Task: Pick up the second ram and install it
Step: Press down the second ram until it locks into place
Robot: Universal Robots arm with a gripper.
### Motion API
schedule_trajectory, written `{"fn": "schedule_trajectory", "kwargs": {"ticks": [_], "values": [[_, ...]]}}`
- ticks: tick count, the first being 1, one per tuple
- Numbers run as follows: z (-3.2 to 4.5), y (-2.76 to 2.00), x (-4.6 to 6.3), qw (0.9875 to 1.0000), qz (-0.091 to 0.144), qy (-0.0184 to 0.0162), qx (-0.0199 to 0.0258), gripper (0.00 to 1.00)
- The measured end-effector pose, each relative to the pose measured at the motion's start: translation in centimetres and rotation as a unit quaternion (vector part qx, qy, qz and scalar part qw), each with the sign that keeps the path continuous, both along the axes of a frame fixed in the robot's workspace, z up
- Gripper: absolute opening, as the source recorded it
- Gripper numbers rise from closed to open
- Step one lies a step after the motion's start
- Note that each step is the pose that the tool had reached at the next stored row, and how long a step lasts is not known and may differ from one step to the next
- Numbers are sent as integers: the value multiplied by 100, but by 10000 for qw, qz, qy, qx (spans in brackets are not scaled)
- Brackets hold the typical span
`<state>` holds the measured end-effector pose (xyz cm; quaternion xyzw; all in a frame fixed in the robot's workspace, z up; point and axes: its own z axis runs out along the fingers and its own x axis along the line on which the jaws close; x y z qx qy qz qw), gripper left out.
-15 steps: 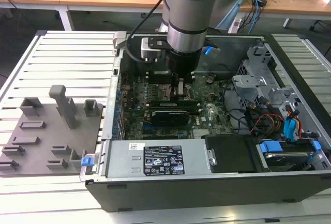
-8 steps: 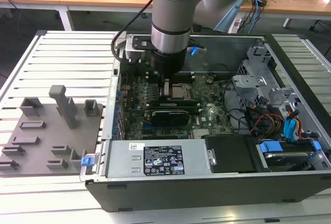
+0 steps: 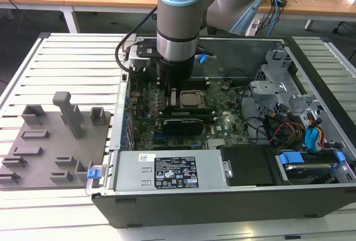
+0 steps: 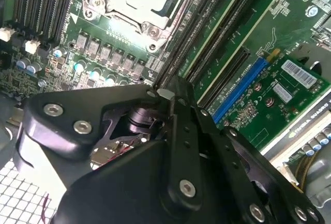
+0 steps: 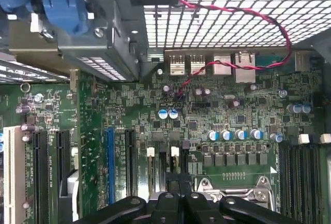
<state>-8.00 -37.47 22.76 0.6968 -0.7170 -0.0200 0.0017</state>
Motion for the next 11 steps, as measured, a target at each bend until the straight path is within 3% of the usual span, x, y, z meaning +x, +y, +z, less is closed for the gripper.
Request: {"fn": "schedule_trajectory", "kwargs": {"ticks": [3,5,11], "values": [[75,1,65,10000,-1,-1,3,11],[78,0,126,10000,-1,5,1,11],[78,0,472,10000,-1,68,1,11]]}}
